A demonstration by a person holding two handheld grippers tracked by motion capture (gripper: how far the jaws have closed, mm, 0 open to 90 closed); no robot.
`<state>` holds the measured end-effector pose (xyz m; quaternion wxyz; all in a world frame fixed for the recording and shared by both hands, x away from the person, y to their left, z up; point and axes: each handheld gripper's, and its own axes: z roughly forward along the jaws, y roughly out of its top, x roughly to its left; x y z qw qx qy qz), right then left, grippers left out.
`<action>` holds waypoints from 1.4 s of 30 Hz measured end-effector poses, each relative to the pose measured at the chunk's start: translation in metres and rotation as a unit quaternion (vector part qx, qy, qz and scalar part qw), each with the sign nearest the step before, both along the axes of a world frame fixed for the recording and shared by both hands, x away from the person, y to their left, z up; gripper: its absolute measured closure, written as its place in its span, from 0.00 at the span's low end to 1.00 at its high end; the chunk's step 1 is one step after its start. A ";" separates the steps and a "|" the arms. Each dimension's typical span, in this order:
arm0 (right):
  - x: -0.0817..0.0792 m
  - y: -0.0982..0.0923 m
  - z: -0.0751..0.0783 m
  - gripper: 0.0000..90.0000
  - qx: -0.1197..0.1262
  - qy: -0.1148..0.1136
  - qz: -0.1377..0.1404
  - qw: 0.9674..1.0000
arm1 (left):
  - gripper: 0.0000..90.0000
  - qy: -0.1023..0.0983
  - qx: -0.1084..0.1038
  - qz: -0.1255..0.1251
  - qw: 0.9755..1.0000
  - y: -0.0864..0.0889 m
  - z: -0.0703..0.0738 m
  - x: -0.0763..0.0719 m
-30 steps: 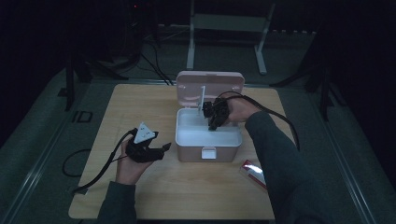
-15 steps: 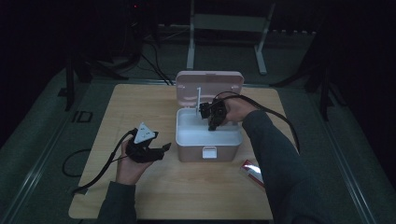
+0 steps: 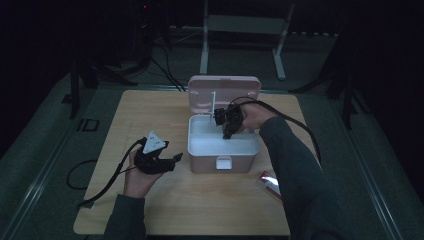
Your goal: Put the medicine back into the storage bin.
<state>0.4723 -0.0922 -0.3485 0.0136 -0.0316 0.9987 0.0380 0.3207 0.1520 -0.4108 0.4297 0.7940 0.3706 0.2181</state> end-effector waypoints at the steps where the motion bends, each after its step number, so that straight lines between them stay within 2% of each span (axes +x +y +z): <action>1: 0.000 0.000 0.001 1.00 0.001 0.004 -0.004 1.000 | 0.38 0.000 0.000 0.000 1.000 0.000 0.000 0.000; 9: 0.001 -0.006 0.012 1.00 0.023 0.006 -0.007 1.000 | 0.38 -0.002 0.001 0.001 1.000 0.002 0.001 0.000; 16: -0.001 -0.016 0.029 1.00 0.038 0.002 -0.015 0.999 | 0.38 -0.002 0.001 0.001 1.000 0.002 0.001 -0.001; 20: -0.003 -0.027 0.038 1.00 0.041 -0.012 -0.019 0.999 | 0.38 -0.003 -0.002 0.003 1.000 0.004 0.002 -0.001; 27: -0.008 -0.053 0.045 1.00 0.036 -0.016 -0.032 0.999 | 0.38 -0.003 -0.004 0.005 1.000 0.005 0.001 -0.001; 29: -0.009 -0.071 0.047 1.00 0.040 -0.015 -0.043 0.998 | 0.38 -0.003 -0.003 0.005 1.000 0.006 0.001 -0.001; 34: -0.013 -0.096 0.049 1.00 0.046 -0.012 -0.058 0.997 | 0.38 0.001 -0.002 0.005 1.000 0.004 -0.001 0.000; 35: -0.015 -0.115 0.051 1.00 0.053 -0.013 -0.070 0.996 | 0.38 0.002 -0.002 0.005 1.000 0.004 -0.001 0.000; 39: -0.019 -0.151 0.054 1.00 0.060 -0.011 -0.099 0.993 | 0.38 0.002 -0.002 0.004 1.000 0.003 -0.002 0.000; 42: -0.023 -0.175 0.054 1.00 0.054 -0.011 -0.121 0.991 | 0.38 0.002 -0.003 0.003 1.000 0.003 -0.002 0.000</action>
